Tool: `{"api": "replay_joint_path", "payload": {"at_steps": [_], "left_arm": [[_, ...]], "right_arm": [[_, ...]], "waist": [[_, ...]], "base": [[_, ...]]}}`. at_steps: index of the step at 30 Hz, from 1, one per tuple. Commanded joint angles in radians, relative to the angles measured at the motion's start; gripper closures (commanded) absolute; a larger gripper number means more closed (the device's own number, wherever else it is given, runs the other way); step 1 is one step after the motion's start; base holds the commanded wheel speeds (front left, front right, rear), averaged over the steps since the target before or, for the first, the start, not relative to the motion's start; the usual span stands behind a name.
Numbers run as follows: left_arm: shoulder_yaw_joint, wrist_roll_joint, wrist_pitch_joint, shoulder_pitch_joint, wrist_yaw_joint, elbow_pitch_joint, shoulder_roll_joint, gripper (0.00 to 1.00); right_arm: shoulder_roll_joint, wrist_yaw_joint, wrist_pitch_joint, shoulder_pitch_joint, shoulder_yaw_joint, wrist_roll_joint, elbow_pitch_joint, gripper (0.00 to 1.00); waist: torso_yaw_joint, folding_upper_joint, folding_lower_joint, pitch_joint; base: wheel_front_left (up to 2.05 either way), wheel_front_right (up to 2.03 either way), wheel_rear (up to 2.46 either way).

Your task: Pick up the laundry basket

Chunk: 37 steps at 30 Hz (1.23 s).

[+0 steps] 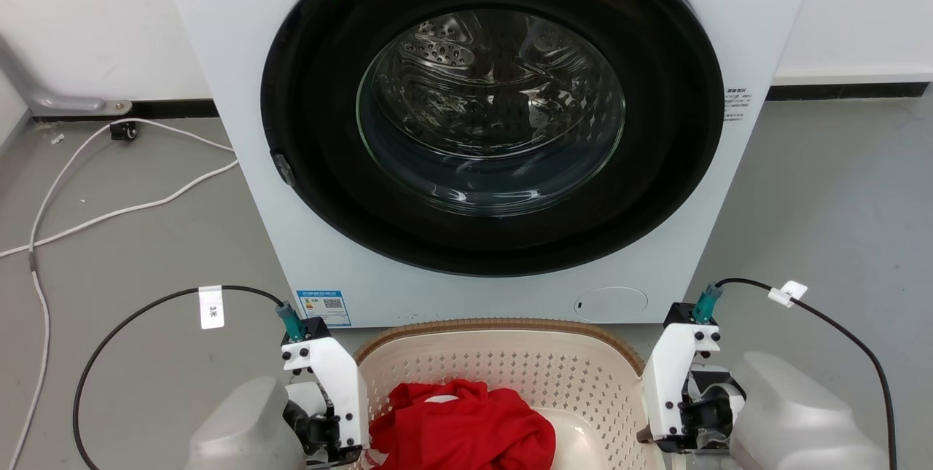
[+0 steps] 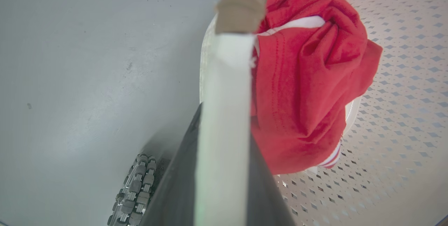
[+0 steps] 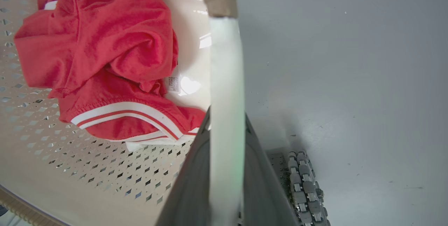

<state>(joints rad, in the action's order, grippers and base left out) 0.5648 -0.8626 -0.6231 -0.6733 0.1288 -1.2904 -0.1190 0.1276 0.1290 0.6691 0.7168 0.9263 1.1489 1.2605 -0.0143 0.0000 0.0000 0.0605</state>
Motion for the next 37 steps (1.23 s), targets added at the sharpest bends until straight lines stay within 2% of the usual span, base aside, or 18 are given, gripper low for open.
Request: {"api": "replay_joint_path", "payload": {"at_steps": [1,37], "left_arm": [[-0.001,-0.007,0.002,0.002,0.002,0.002,0.003,1.0],[0.041,-0.032,0.026,-0.009,0.003,0.009,0.001,1.0]], "right_arm": [[0.0,0.003,-0.001,0.002,0.001,0.005,0.0,1.0],[-0.005,0.003,-0.011,0.0,0.016,0.025,0.004,1.0]], "waist": [[0.0,0.0,0.0,0.0],[0.007,0.0,0.0,-0.005]], "base": [[0.0,0.0,0.0],[0.0,0.0,0.0]]}}
